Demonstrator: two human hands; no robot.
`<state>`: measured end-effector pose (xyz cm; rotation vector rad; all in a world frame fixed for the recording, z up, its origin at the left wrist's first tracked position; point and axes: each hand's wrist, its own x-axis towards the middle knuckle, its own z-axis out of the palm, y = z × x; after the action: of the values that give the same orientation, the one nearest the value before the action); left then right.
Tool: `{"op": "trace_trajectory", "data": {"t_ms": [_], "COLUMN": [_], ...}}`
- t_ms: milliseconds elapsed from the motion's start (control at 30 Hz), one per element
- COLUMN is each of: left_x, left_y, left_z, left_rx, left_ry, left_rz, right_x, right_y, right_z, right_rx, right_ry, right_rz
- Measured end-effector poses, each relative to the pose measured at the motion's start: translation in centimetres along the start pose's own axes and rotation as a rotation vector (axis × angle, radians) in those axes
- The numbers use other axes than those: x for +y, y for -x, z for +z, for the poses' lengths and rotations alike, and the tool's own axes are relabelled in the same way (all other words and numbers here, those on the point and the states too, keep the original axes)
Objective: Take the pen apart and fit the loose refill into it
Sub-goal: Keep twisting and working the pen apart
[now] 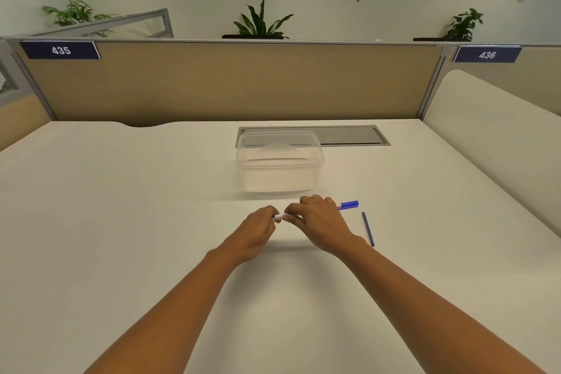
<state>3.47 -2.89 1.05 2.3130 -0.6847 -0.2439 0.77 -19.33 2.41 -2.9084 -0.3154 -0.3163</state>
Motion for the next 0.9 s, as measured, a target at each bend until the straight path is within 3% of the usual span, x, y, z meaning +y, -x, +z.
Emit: {"op": "trace_trajectory", "data": {"t_ms": [267, 900], "left_x": [0.3, 0.9], "left_y": [0.2, -1.1], "left_z": [0.1, 1.2], "left_rx": [-0.012, 0.134], "left_ry": [-0.029, -0.186], "left_rz": [-0.015, -0.112], "right_x": [-0.4, -1.9], "right_y": [0.1, 0.0], "right_z": [0.1, 0.6], "right_rx": [0.015, 0.094], "right_ry": [0.022, 0.072], "right_rz": [0.005, 0.070]}}
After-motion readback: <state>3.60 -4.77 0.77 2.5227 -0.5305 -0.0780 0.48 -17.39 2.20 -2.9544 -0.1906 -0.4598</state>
